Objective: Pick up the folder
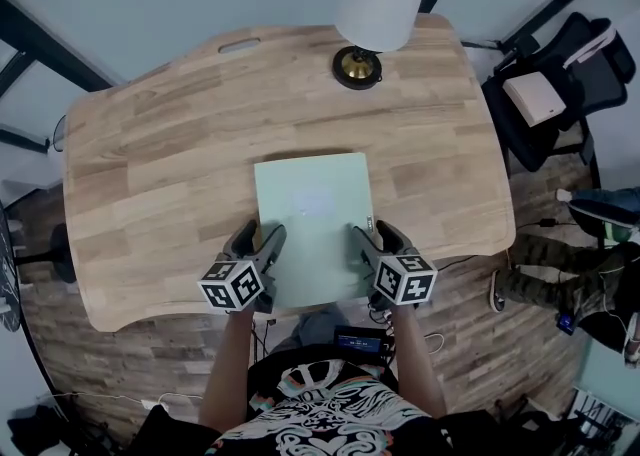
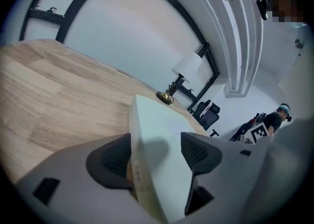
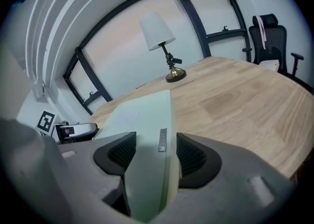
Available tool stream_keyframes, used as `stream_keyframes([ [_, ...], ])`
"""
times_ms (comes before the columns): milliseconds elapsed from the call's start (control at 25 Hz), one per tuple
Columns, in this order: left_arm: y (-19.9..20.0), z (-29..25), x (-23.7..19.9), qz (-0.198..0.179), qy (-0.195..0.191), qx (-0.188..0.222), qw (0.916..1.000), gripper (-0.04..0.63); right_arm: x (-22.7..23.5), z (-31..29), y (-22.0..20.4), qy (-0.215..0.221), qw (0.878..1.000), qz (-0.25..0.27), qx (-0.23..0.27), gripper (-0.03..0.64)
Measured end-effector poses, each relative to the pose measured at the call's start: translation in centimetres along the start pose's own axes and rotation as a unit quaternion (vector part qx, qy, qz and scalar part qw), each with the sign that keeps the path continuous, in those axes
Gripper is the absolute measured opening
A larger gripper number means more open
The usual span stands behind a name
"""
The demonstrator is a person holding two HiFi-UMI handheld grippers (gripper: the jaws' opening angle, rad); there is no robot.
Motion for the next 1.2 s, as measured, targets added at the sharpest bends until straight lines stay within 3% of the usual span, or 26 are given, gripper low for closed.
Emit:
stream_keyframes([
  [160,0.0,-0.9,0.1,0.015,-0.023,-0.016,0.9995,0.314,0.3,-1.1,-0.1,0.026,0.999,-0.014,-0.020,0.284],
  [280,-0.3,-1.7,-0.4,0.006,-0.010,-0.052,0.9986,0.324,0.3,-1.8,0.1,0.046,0.998,-0.015,-0.030,0.319],
  [360,-0.6,-2.2,-0.7,0.019,-0.011,-0.068,0.9974,0.327,0.2,-2.2,0.1,0.053,0.998,-0.014,-0.039,0.335],
  [680,-1.4,-3.0,-1.4,0.070,-0.037,-0.068,0.9946,0.327,0.4,-3.1,-0.1,0.052,0.997,-0.018,-0.050,0.350],
  [1200,-0.9,-3.0,-1.0,0.075,-0.025,-0.074,0.9942,0.327,0.3,-3.0,0.1,0.054,0.997,-0.024,-0.047,0.351],
])
Point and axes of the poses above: the fingertips, and each gripper's own axes: z backward along the fingers, x to its right, y out of its top, the point moved 7 cm from there along z, backward along the fingers, and after that the axes turned 15 degrees about -x, right-handed, at the moved point
